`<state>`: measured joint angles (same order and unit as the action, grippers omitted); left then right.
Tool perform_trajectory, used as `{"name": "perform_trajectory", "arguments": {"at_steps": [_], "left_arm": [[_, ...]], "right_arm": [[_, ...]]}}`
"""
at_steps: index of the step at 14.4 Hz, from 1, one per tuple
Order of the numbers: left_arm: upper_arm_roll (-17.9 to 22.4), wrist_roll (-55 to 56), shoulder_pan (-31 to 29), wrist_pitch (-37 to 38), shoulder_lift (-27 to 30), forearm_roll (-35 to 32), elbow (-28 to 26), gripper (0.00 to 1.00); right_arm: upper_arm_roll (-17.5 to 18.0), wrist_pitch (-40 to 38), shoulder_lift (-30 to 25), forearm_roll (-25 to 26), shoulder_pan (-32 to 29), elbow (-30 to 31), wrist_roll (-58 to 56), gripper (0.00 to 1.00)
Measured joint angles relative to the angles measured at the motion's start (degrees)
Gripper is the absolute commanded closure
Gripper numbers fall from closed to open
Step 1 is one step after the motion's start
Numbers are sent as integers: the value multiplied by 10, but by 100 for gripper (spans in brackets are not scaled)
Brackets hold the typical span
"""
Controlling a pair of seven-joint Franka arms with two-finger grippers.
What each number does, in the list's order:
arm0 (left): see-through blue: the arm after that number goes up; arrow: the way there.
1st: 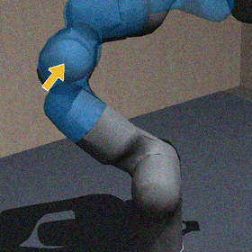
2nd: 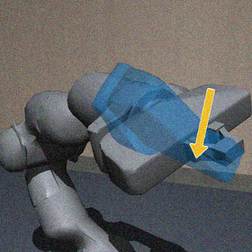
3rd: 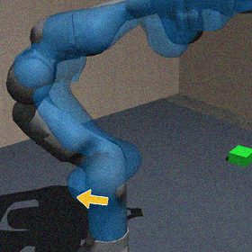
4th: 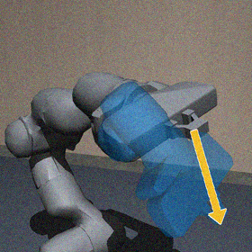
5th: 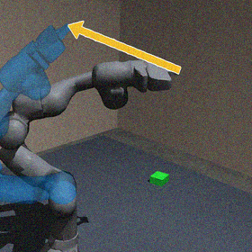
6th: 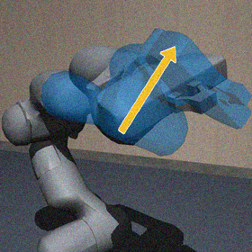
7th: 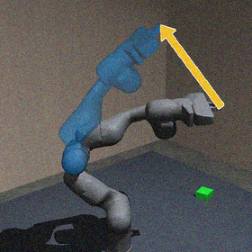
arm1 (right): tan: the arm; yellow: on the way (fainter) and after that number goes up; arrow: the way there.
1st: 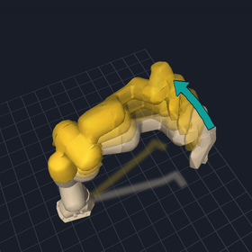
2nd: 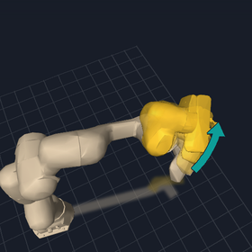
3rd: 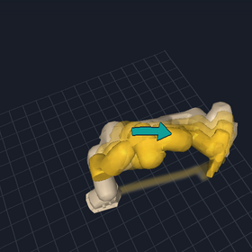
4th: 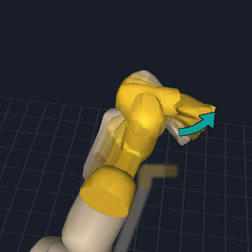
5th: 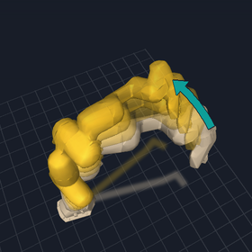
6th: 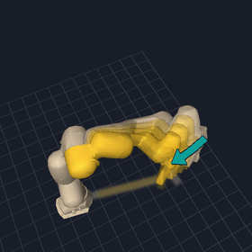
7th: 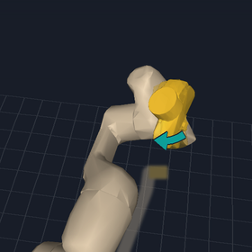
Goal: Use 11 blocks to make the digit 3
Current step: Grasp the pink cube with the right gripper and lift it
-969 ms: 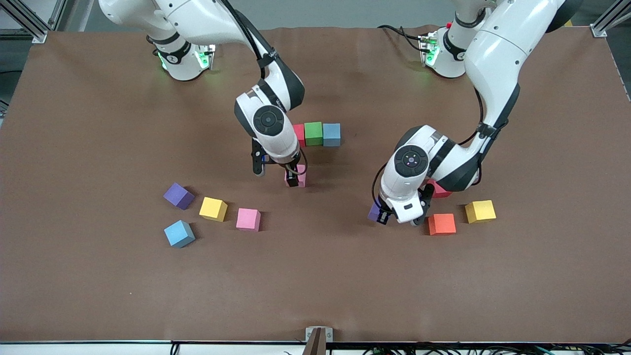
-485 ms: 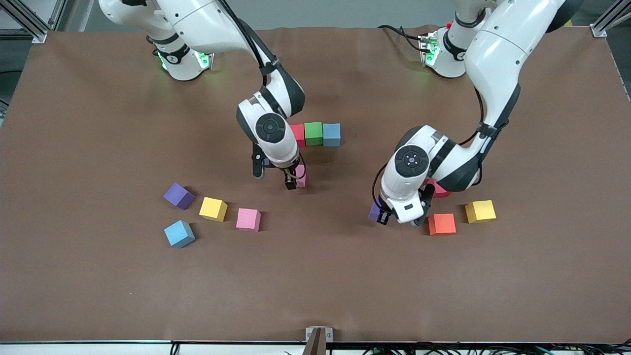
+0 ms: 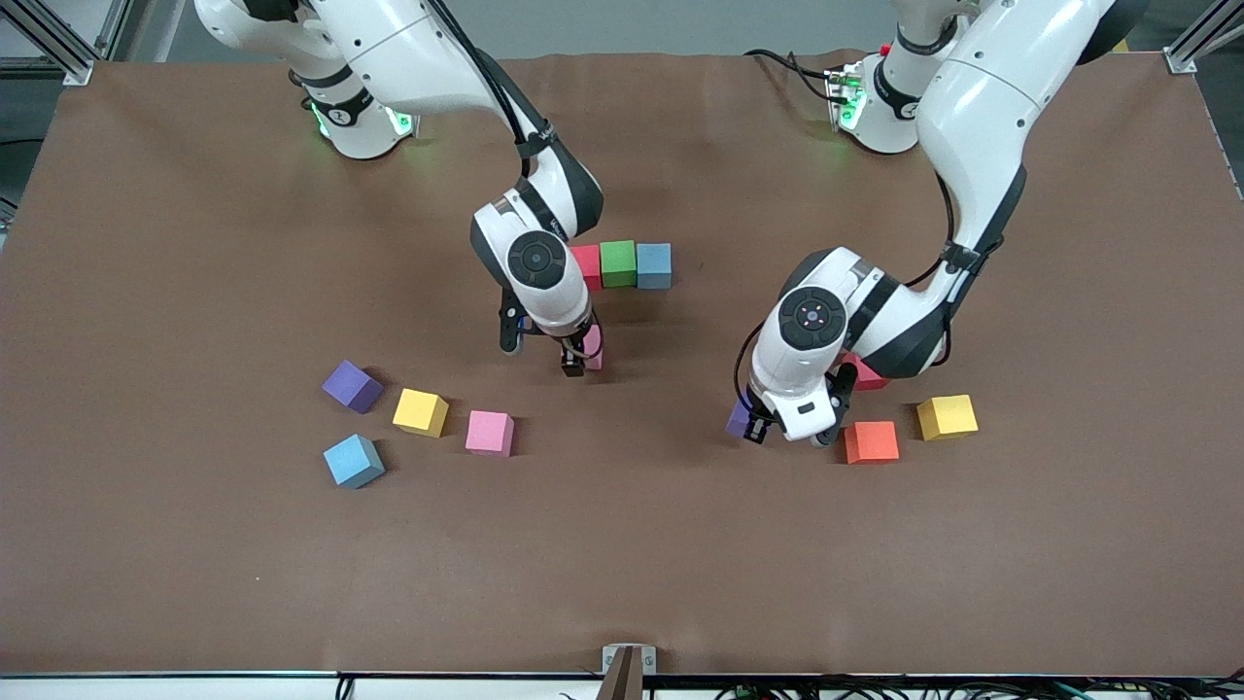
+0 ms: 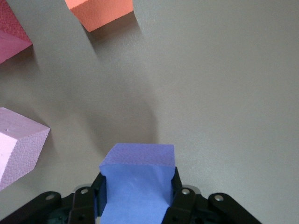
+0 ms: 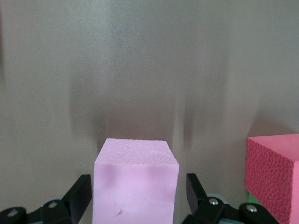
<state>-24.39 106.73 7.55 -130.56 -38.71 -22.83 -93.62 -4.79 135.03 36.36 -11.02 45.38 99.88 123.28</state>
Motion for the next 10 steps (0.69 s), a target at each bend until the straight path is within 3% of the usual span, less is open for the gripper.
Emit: {"name": "perform_trajectory", "arguments": {"at_steps": [2, 3, 10], "left_arm": [[0, 0, 0, 0, 0, 0, 0, 70], [0, 0, 0, 0, 0, 0, 0, 70], [0, 0, 0, 0, 0, 0, 0, 70]], "right_arm": [[0, 0, 1, 0, 0, -5, 0, 95], [-1, 0, 1, 0, -1, -9, 0, 100], [-4, -38, -5, 0, -12, -19, -41, 100]]}}
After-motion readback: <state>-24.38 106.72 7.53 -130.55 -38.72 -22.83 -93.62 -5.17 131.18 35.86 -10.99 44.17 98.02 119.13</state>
